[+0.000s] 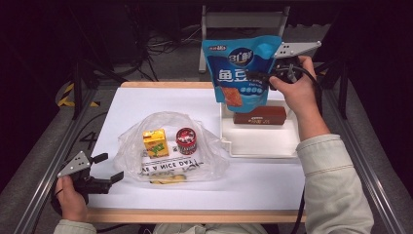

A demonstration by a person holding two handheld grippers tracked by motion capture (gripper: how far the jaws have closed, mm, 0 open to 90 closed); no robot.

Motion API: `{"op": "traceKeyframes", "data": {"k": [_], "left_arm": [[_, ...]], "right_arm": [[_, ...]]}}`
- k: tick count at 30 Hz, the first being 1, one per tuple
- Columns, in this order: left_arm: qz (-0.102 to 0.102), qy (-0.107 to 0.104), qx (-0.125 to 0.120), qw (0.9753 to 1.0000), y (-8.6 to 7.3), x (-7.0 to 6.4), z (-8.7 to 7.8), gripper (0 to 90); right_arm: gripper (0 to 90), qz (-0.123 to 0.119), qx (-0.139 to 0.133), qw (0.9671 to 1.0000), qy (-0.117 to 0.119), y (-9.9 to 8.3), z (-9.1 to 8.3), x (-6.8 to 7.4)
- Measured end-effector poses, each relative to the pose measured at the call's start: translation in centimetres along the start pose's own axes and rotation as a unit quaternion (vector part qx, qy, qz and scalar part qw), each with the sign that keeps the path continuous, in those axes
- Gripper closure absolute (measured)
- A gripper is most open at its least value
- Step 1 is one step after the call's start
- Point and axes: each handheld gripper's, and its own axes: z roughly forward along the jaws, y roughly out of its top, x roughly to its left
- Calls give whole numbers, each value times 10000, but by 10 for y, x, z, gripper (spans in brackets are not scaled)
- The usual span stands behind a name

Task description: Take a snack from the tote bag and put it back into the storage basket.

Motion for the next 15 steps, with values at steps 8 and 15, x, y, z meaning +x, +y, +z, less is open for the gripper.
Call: {"op": "traceKeyframes", "data": {"k": [8,15], "left_arm": [[19,-4,14,10000,0,0,1,27],[24,-2,32,10000,0,0,2,26]], "right_arm": [[892,175,11,9998,-28,-19,-4,-9],[892,300,62,9995,3,-36,-2,-11]]}}
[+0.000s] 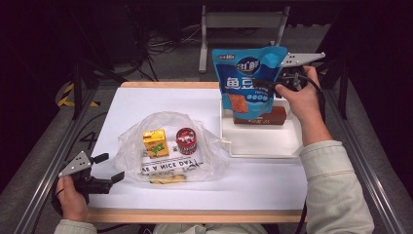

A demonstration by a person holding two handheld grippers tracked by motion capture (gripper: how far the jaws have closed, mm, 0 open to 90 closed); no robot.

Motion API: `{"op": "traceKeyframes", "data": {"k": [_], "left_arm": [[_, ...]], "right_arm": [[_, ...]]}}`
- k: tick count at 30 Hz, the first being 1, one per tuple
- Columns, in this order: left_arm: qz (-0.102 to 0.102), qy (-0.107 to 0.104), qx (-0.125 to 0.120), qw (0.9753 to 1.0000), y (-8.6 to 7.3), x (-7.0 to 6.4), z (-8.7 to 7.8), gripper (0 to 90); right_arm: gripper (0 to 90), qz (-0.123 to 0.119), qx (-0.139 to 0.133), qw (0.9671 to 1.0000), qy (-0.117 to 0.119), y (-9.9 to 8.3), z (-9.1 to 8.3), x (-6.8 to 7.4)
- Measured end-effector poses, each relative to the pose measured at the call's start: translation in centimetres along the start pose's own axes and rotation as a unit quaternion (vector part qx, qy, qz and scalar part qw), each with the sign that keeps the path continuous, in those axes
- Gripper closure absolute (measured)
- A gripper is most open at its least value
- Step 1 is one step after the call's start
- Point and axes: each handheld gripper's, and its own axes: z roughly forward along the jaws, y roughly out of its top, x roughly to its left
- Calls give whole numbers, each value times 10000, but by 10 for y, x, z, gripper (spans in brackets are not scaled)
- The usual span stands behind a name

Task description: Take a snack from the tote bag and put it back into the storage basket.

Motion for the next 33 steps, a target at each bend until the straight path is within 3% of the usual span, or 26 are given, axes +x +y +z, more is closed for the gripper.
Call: {"op": "traceKeyframes", "data": {"k": [21,26,33], "left_arm": [[-10,-3,-2,10000,0,0,1,27],[-4,-5,-1,10000,0,0,0,27],[-3,-13,12,10000,0,0,1,27]], "right_arm": [[892,322,199,9991,178,-34,15,-2],[892,419,130,9988,229,-38,15,-2],[892,378,32,9989,259,-38,9,2]]}}
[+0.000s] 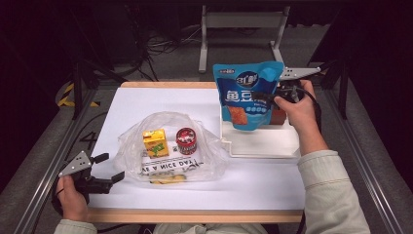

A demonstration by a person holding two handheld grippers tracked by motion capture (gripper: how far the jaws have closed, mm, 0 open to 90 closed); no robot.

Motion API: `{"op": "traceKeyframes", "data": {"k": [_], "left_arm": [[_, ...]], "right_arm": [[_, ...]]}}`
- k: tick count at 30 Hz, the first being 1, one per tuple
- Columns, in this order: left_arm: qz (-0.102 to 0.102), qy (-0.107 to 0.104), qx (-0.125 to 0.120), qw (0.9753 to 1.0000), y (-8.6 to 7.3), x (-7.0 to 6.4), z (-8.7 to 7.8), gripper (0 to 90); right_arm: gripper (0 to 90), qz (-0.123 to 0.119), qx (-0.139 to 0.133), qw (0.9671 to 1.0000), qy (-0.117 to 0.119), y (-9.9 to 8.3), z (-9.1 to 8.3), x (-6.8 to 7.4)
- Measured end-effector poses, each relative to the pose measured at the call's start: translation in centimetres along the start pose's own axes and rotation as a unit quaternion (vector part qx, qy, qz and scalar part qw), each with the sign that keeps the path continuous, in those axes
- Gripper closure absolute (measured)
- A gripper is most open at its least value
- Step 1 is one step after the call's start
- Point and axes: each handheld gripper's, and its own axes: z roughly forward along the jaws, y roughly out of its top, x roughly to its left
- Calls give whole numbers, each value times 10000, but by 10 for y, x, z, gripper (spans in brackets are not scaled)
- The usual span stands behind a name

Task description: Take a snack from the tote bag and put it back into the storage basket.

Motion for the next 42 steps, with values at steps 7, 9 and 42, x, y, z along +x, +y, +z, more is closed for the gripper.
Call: {"op": "traceKeyframes", "data": {"k": [7,9,42], "left_arm": [[6,-14,-11,10000,0,-1,0,26],[7,-12,-10,10000,0,-1,1,27],[8,-13,31,10000,-1,0,1,26]], "right_arm": [[892,101,66,9998,126,-6,0,3],[892,153,77,9998,141,-8,1,2],[891,250,80,9996,120,-41,20,-24]]}}
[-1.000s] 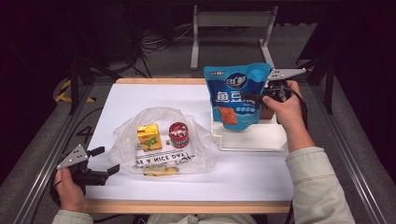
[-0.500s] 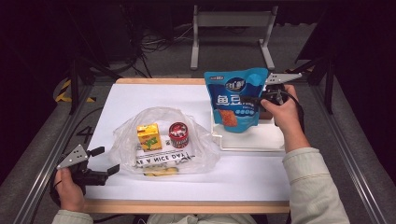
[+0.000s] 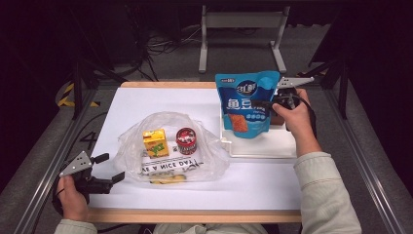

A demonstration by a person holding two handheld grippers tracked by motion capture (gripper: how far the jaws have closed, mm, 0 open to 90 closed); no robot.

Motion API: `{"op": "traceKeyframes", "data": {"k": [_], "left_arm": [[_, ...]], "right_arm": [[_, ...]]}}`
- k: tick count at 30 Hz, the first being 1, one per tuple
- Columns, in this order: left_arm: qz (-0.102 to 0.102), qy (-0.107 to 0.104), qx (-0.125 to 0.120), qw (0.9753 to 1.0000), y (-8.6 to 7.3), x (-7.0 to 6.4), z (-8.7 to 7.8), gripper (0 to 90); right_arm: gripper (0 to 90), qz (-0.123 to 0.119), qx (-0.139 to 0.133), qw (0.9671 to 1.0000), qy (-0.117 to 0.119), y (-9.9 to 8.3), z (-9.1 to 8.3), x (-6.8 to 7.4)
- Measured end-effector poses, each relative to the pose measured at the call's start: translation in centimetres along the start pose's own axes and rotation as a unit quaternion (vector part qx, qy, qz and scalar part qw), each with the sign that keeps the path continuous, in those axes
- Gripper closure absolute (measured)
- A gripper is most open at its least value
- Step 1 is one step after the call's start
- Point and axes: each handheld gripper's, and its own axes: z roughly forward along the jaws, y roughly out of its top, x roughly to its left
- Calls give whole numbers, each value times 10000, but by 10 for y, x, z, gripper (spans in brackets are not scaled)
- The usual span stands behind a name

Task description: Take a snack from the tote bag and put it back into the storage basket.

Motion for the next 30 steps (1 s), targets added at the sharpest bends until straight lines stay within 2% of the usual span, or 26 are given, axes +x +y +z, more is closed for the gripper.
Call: {"op": "traceKeyframes", "data": {"k": [7,21,30], "left_arm": [[2,-8,-11,10000,0,0,0,27],[7,-11,-5,10000,1,0,0,27],[12,-6,-35,10000,1,-1,0,27]], "right_arm": [[882,-88,37,9999,105,-2,0,-5],[831,-285,335,9990,-102,-6,-9,-9],[578,-515,408,9964,-533,-5,-14,-4]]}}
